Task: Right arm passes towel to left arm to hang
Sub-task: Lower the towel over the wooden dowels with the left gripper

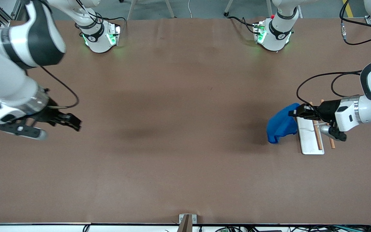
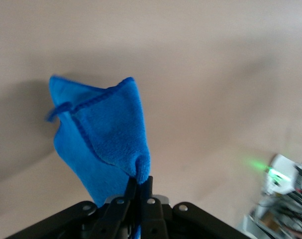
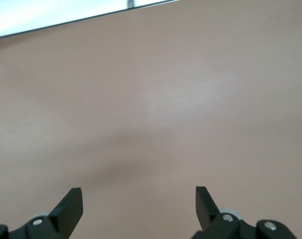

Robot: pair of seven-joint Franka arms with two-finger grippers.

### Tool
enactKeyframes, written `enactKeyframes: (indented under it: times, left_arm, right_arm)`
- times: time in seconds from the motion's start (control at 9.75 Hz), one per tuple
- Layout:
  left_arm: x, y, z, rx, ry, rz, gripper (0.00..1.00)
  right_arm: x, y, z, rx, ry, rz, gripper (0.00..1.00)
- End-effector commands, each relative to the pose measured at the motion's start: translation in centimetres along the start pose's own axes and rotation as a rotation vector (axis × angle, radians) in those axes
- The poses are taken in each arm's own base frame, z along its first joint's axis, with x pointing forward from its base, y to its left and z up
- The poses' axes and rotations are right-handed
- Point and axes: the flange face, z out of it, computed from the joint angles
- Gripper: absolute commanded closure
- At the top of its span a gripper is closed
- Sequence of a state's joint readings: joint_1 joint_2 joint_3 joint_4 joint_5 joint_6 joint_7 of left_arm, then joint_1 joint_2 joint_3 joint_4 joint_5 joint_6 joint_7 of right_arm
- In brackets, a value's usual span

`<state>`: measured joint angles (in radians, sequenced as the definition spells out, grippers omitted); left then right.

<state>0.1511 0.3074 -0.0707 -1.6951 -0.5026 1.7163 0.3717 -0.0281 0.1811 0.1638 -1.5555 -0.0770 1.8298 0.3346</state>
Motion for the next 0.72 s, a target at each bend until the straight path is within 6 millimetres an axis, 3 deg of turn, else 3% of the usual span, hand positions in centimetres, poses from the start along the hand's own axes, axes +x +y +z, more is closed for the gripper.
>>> enactKeyframes:
  times: [0.0, 0.31, 0.41, 0.62]
  left_arm:
    - [-0.3, -5.0, -2.1, 0.097, 0.055, -0.074, 1.00]
    - [-3.3, -12.2, -6.3, 0.231, 0.073, -0.118, 1.00]
    - [-4.9, -14.8, -8.2, 0.255, 0.090, -0.168, 1.00]
    - [-7.2, -18.2, -10.2, 0.276, 0.107, -0.176, 1.00]
  right_arm:
    - [-2.1, 5.9, -4.4, -0.037, -0.019, -0.015, 0.00]
    - [-5.1, 12.9, -9.7, 0.009, -0.093, -0.004, 0.00]
    - [-5.0, 13.9, -11.7, 0.015, -0.082, -0.040, 0.00]
    - [-5.1, 13.6, -10.9, 0.007, -0.100, -0.057, 0.00]
